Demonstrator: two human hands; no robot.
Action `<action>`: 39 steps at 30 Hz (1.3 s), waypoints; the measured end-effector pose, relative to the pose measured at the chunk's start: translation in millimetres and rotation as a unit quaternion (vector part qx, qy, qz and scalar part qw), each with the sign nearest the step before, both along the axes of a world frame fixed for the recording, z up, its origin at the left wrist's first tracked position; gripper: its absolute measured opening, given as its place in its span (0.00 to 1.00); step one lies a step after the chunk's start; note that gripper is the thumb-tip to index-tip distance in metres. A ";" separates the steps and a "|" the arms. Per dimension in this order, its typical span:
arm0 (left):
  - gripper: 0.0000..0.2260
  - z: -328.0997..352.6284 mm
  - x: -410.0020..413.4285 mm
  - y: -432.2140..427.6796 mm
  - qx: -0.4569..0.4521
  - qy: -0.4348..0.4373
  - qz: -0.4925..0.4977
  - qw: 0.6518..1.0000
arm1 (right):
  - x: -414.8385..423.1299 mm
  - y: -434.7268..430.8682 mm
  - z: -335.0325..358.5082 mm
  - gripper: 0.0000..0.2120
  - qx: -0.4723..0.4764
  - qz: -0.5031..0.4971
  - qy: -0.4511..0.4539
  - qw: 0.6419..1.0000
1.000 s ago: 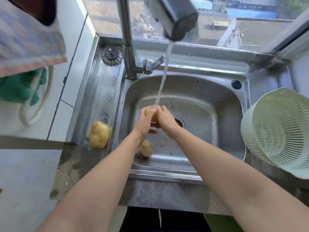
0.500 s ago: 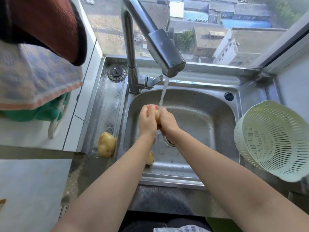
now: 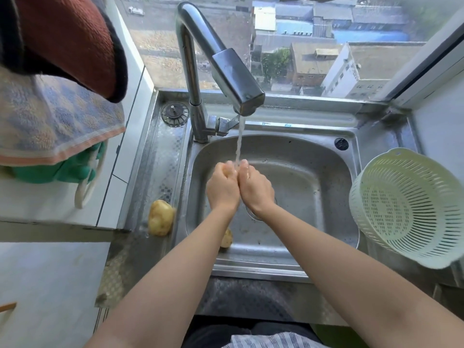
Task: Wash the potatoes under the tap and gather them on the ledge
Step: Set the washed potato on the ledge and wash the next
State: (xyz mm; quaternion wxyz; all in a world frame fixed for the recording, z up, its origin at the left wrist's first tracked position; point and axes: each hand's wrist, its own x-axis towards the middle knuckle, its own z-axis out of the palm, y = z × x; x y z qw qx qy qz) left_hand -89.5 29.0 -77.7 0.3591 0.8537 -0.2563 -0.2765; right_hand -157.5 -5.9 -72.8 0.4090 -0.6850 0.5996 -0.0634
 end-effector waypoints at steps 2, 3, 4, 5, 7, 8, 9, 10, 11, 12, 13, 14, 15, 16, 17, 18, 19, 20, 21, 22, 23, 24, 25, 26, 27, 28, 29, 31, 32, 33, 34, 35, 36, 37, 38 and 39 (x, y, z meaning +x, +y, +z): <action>0.19 -3.3 9.2 -3.9 0.034 0.133 0.138 0.981 | 0.7 9.4 -0.3 0.22 -0.041 0.052 -0.008 0.998; 0.19 -2.3 11.3 -3.8 0.029 0.220 0.202 0.954 | 2.7 10.9 -3.1 0.21 -0.050 0.088 -0.028 0.995; 0.19 -1.7 11.8 -3.0 0.023 0.288 0.240 0.927 | 4.6 11.8 -3.3 0.21 -0.050 0.115 -0.061 0.990; 0.18 2.1 10.7 -1.2 0.023 0.337 0.247 0.908 | 7.0 10.4 -5.5 0.22 -0.041 0.118 -0.101 0.987; 0.18 12.8 8.4 3.4 0.048 0.394 0.199 0.896 | 8.4 4.9 -10.5 0.20 0.000 0.070 -0.188 0.980; 0.19 15.1 7.8 5.2 0.060 0.407 0.164 0.897 | 8.5 3.1 -10.6 0.17 0.038 0.038 -0.226 0.973; 0.21 16.2 6.9 6.6 0.065 0.405 0.133 0.902 | 9.1 0.8 -12.2 0.12 0.082 0.002 -0.260 0.962; 0.24 17.3 5.6 7.7 0.062 0.390 0.104 0.913 | 10.2 -0.6 -10.4 0.08 0.123 -0.042 -0.287 0.949; 0.26 16.0 3.4 7.6 0.050 0.365 0.082 0.926 | 13.0 -2.6 -9.4 0.08 0.158 -0.097 -0.305 0.934; 0.27 14.1 -0.3 7.5 0.033 0.334 0.067 0.940 | 16.7 -4.1 -6.0 0.09 0.190 -0.155 -0.324 0.914; 0.29 11.5 -4.6 6.7 0.016 0.299 0.060 0.952 | 21.7 -5.5 -3.4 0.10 0.216 -0.206 -0.342 0.891; 0.31 10.5 -7.3 5.8 0.001 0.267 0.065 0.961 | 25.9 -5.9 0.6 0.11 0.236 -0.238 -0.357 0.872; 0.33 10.8 -8.6 4.8 -0.010 0.238 0.082 0.968 | 29.6 -6.5 1.9 0.12 0.243 -0.249 -0.366 0.863; 0.35 9.9 -8.0 3.2 -0.015 0.219 0.103 0.970 | 31.0 -6.9 1.0 0.12 0.242 -0.243 -0.369 0.864; 0.33 7.7 -5.4 1.5 -0.014 0.215 0.123 0.969 | 30.2 -6.1 0.0 0.12 0.239 -0.225 -0.374 0.867; 0.29 6.6 -0.7 0.0 -0.015 0.226 0.143 0.963 | 27.7 -3.8 0.7 0.12 0.243 -0.200 -0.383 0.869; 0.25 6.3 5.1 -0.9 -0.016 0.245 0.163 0.956 | 24.9 -1.7 -0.1 0.13 0.249 -0.170 -0.399 0.866; 0.22 5.2 10.7 -0.8 -0.011 0.264 0.181 0.948 | 21.4 0.0 1.0 0.13 0.257 -0.136 -0.414 0.863; 0.21 2.7 14.8 0.0 -0.002 0.277 0.188 0.942 | 18.6 0.3 0.0 0.14 0.258 -0.104 -0.421 0.863; 0.21 2.0 17.2 1.4 0.006 0.288 0.187 0.939 | 16.4 0.7 0.1 0.14 0.257 -0.077 -0.422 0.866; 0.20 3.1 17.6 2.7 0.013 0.299 0.184 0.936 | 15.7 0.5 -1.6 0.14 0.250 -0.062 -0.414 0.873; 0.20 4.1 16.4 3.8 0.022 0.304 0.178 0.936 | 16.1 -0.2 -1.2 0.12 0.239 -0.067 -0.401 0.882; 0.19 4.3 13.4 4.3 0.032 0.303 0.169 0.937 | 17.9 -1.7 -0.9 0.10 0.227 -0.091 -0.381 0.892; 0.19 3.9 9.5 5.0 0.041 0.301 0.160 0.939 | 19.5 -3.8 -1.2 0.09 0.220 -0.126 -0.362 0.897; 0.19 3.3 6.2 6.2 0.048 0.303 0.157 0.939 | 20.5 -6.3 -2.3 0.09 0.222 -0.151 -0.353 0.896; 0.20 2.9 3.8 7.4 0.054 0.316 0.161 0.933 | 19.9 -7.4 -2.6 0.10 0.226 -0.152 -0.358 0.893; 0.21 3.0 2.5 8.3 0.062 0.339 0.170 0.923 | 17.5 -7.1 -3.3 0.10 0.228 -0.125 -0.373 0.891; 0.21 9.8 4.8 9.9 0.081 0.390 0.174 0.901 | 9.8 -3.1 -6.6 0.09 0.226 -0.051 -0.395 0.889; 0.21 13.0 6.7 11.0 0.088 0.405 0.166 0.895 | 6.2 -1.0 -6.4 0.09 0.222 -0.029 -0.395 0.891; 0.21 14.2 7.6 11.6 0.090 0.411 0.154 0.894 | 4.5 -0.4 -6.4 0.08 0.213 -0.027 -0.388 0.896; 0.22 14.1 7.3 12.3 0.093 0.406 0.136 0.899 | 4.7 -0.5 -4.3 0.06 0.202 -0.044 -0.380 0.902; 0.23 14.1 5.3 13.1 0.091 0.386 0.111 0.912 | 8.4 -2.6 -5.0 0.05 0.188 -0.086 -0.364 0.908; 0.25 11.8 2.5 13.4 0.079 0.344 0.077 0.933 | 13.1 -6.0 -5.9 0.07 0.184 -0.143 -0.344 0.909; 0.27 6.6 -0.1 13.8 0.061 0.280 0.036 0.957 | 18.3 -10.2 -6.7 0.10 0.189 -0.204 -0.322 0.905; 0.29 0.8 -1.8 14.5 0.046 0.202 -0.007 0.978 | 22.6 -13.3 -5.9 0.12 0.202 -0.258 -0.308 0.893; 0.30 -0.4 -3.4 16.1 0.035 0.127 -0.043 0.990 | 25.4 -14.3 -3.9 0.14 0.216 -0.292 -0.303 0.881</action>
